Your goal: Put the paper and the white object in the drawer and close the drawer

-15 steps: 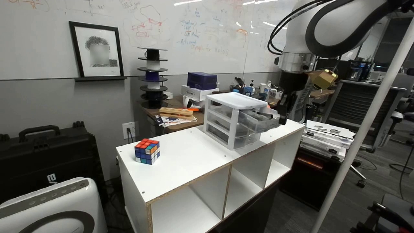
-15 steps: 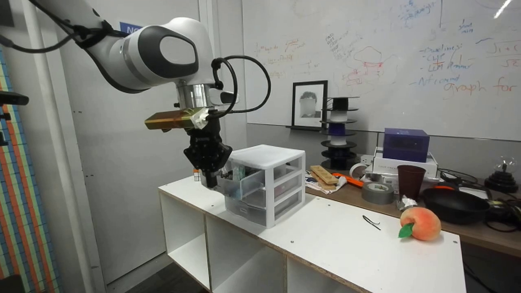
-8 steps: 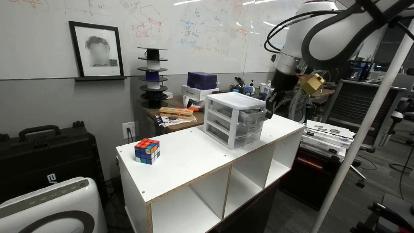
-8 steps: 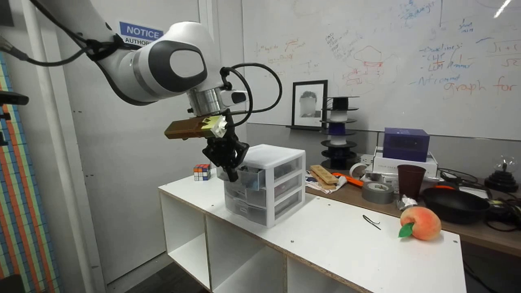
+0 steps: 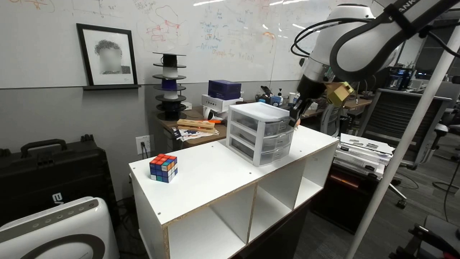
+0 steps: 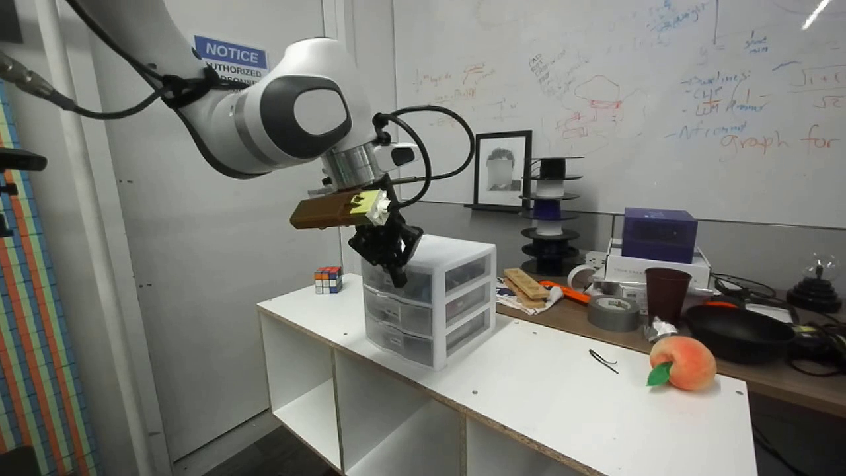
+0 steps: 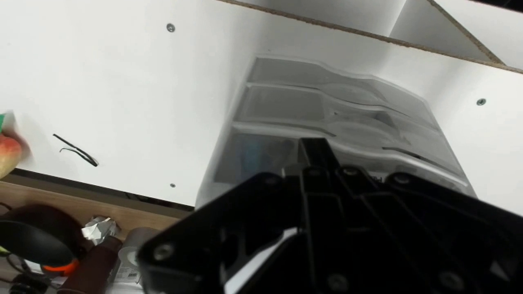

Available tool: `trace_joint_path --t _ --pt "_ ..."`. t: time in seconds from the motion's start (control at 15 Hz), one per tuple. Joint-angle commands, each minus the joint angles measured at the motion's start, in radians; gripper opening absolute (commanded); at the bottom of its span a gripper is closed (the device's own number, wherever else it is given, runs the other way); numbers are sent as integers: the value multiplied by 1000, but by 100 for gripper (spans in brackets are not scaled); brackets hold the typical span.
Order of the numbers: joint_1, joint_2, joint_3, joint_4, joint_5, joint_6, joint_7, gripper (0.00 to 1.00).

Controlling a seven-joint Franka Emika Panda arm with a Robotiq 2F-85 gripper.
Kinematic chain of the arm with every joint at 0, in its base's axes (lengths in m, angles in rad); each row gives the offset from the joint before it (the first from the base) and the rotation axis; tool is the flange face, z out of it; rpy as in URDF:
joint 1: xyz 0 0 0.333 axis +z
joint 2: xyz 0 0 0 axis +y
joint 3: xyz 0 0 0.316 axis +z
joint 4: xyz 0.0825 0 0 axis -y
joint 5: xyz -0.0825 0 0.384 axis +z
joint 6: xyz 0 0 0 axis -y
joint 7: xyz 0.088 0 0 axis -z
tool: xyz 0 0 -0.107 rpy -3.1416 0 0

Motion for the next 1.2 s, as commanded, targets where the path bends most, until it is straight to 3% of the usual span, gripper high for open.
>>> trace_joint_path --t 0.0,0.2,0.53,1.0,1.07,1.13 --pt "-8 5 3 29 16 38 -45 0" --pt "-15 -29 7 13 44 -33 -73 0" --pt "-42 -214 -49 -26 -41 -330 -17 0" --pt "-140 -483 -163 18 2 -749 -221 0" --pt "-153 -513 -190 31 3 -791 -264 26" --pt "-135 -448 -159 19 -17 -729 -187 3"
